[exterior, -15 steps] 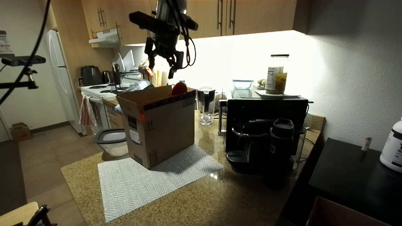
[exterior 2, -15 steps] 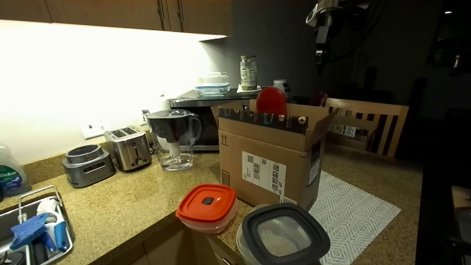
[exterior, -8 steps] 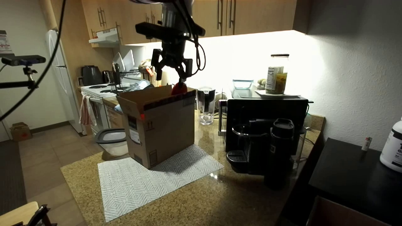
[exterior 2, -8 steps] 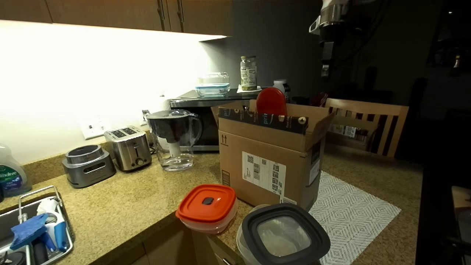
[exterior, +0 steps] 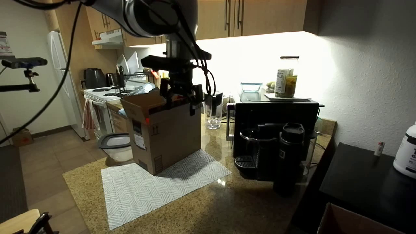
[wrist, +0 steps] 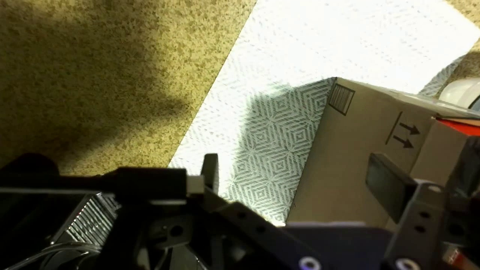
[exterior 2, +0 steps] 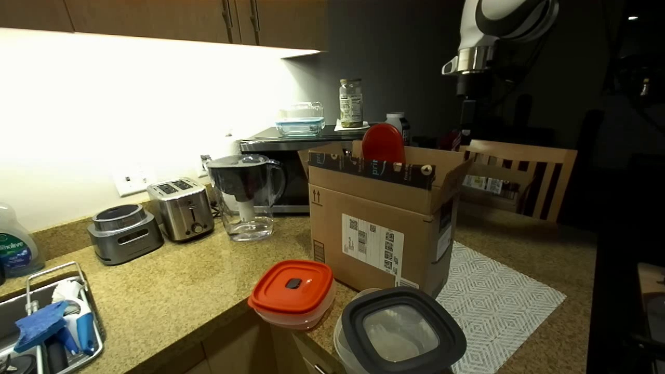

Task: Put the clear bottle in the brown box.

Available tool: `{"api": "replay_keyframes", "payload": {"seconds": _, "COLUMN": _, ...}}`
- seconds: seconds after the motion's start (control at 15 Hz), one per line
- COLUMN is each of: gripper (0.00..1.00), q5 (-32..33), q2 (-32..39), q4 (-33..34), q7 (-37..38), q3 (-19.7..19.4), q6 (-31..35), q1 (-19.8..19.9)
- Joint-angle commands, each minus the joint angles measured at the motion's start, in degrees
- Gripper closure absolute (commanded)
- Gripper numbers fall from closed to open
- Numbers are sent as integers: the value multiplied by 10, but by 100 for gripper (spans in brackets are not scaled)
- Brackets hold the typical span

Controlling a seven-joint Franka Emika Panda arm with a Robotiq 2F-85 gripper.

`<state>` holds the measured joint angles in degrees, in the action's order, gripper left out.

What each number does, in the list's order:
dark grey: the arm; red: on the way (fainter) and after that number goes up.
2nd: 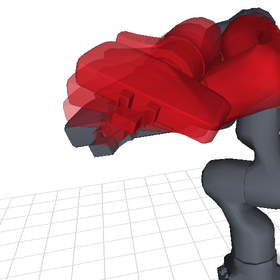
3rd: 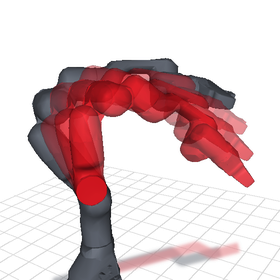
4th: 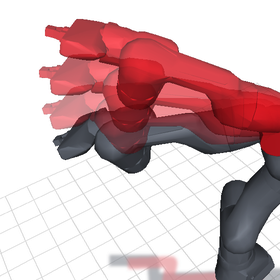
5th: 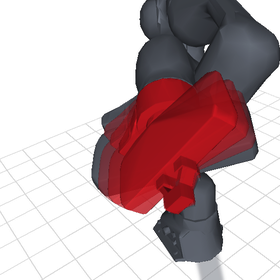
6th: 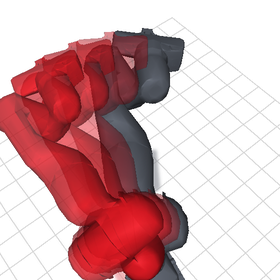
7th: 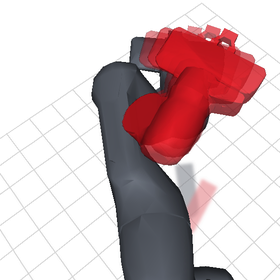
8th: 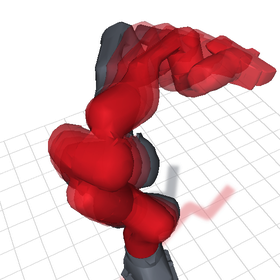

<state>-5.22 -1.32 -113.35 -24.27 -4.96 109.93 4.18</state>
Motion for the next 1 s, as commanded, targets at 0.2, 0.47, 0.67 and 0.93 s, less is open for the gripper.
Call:
{"api": "replay_keyframes", "payload": {"seconds": 0.2, "gripper": 0, "q5": 11, "q2": -64, "q4": -105, "q7": -9, "q3": -7, "q6": 57, "q1": 2}}
{"api": "replay_keyframes", "payload": {"seconds": 0.47, "gripper": 0, "q5": 12, "q2": -96, "q4": -148, "q7": 1, "q3": -10, "q6": 57, "q1": 1}}
{"api": "replay_keyframes", "payload": {"seconds": 0.67, "gripper": 0, "q5": 14, "q2": -128, "q4": -180, "q7": 12, "q3": -13, "q6": 57, "q1": 2}}
{"api": "replay_keyframes", "payload": {"seconds": 0.93, "gripper": 0, "q5": 22, "q2": -178, "q4": -220, "q7": 21, "q3": -22, "q6": 44, "q1": 6}}
